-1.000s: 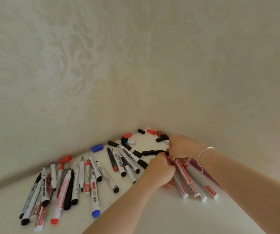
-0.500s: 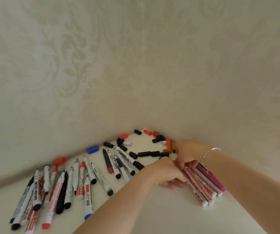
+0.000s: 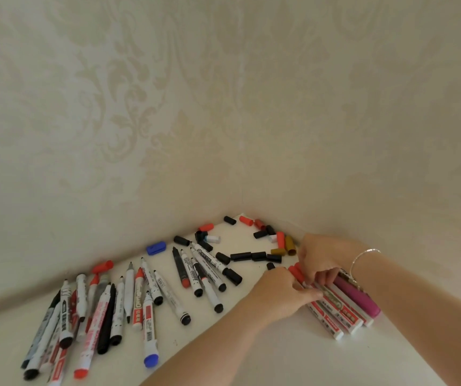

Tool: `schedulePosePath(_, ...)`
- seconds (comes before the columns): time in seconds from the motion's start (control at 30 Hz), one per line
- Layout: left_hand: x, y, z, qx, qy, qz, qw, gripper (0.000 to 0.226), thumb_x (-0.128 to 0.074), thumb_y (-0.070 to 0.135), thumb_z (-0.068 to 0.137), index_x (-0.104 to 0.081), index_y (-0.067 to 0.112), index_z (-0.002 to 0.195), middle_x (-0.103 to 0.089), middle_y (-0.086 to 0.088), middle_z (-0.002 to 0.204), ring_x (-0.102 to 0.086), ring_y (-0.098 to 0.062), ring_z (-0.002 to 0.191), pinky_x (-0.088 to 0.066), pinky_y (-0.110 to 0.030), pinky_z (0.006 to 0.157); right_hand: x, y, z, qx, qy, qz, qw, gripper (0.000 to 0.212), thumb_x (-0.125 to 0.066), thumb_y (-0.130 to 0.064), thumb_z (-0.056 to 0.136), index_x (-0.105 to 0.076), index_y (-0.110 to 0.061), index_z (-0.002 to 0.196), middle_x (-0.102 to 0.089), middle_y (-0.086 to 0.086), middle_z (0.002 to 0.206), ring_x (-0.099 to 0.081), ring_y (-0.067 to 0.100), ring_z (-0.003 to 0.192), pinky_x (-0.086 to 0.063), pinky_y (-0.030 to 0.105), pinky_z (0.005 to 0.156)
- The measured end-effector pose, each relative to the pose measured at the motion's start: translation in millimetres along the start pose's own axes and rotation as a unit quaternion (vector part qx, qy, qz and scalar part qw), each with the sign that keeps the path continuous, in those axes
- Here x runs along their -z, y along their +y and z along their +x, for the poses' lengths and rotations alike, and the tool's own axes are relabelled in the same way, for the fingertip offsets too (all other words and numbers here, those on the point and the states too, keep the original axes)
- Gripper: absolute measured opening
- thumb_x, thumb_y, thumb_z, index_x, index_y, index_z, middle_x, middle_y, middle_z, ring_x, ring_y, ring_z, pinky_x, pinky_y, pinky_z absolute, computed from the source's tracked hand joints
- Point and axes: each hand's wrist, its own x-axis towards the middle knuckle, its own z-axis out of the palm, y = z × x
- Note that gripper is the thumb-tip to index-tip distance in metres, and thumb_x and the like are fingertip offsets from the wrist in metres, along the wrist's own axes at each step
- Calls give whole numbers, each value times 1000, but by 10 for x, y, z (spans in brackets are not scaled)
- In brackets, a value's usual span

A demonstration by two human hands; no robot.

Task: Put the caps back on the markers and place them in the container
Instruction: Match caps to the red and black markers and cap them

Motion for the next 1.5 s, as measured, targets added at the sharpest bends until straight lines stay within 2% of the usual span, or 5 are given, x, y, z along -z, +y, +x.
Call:
schedulePosePath(0.33,802,-382,-33,34,166,5,986,16,-63,32,90,-66,20,100,-67,3,103,-62,-12,93,-49,-25,82,106,-424,161,120,211,44,969,22,-56,-7,89,-59,-9,110,-61,9,101,-56,16,72,-42,19,52)
schedulePosePath(0.5,1299,-656,-201,46,204,83,974,41,-60,28,92,-54,29,133,-50,10,140,-54,-8,116,-39,-18,93,82,-731,536,184,211,62,958,59,-43,2,91,-31,-19,146,-45,14,137,-53,26,111,-47,26,83)
schedulePosePath(0.8,1660,-999,-517,85,214,129,965,49,-60,35,93,-43,36,139,-45,4,143,-46,-15,128,-38,-33,107,14,-1004,1263,136,192,-63,970,53,-37,-5,95,-28,-15,146,-47,13,138,-51,29,120,-44,35,98)
schedulePosePath(1.07,1879,-1310,-706,141,174,128,966,47,-61,27,93,-49,26,138,-51,2,139,-50,-13,123,-36,-21,101,-70,-1042,1387,136,383,-11,914,32,-49,-5,88,-55,-13,118,-61,10,114,-60,30,99,-46,32,78)
schedulePosePath(1.5,2033,-1535,-1065,244,186,185,934,12,-59,16,88,-69,13,95,-66,-2,101,-61,-16,93,-51,-28,82,-124,-2026,209,287,-15,482,827,34,-49,9,90,-59,-8,117,-64,19,103,-71,31,87,-57,37,83)
